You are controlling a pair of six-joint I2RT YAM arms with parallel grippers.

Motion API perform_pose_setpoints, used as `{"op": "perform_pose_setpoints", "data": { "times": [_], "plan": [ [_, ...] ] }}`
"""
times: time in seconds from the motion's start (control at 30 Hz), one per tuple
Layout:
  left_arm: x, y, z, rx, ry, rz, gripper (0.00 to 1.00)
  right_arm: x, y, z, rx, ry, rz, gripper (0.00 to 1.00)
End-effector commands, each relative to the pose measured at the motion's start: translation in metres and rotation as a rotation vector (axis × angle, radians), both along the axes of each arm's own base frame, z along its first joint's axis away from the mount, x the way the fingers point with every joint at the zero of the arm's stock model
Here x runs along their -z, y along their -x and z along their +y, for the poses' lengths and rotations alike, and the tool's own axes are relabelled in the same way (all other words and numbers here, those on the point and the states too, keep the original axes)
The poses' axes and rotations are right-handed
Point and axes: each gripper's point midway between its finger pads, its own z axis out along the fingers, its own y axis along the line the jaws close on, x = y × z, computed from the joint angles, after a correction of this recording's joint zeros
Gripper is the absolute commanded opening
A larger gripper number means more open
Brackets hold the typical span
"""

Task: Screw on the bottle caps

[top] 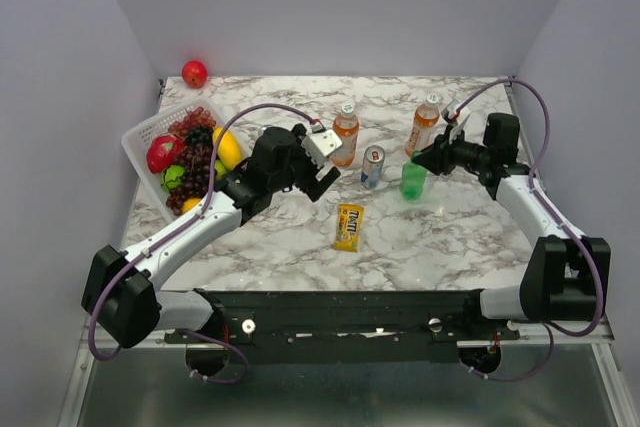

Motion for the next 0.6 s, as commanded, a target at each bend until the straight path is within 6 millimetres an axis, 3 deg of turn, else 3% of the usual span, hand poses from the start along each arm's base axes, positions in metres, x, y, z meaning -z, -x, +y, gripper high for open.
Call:
{"op": "perform_pose_setpoints", "data": {
  "times": [0.0, 0.17, 0.4, 0.57],
  "plan": [
    [-0.01, -0.012, 0.003, -0.034, -0.006, -0.036, 0.99, 0.004, 0.001, -0.001, -0.025, 0.007, -0.042, 0.29],
    [-0.011, -0.014, 0.001, -0.033, -0.003, -0.035, 0.99, 0.012, 0.005, -0.004, -0.019, 0.026, -0.04, 0.36],
    [-0.009, -0.012, 0.0, -0.019, 0.001, -0.03, 0.99, 0.014, 0.009, -0.004, -0.005, 0.026, -0.035, 0.55],
    [-0.007, -0.008, -0.001, -0.012, 0.012, -0.022, 0.99, 0.009, 0.008, -0.004, -0.006, 0.028, -0.041, 0.57]
  ]
}}
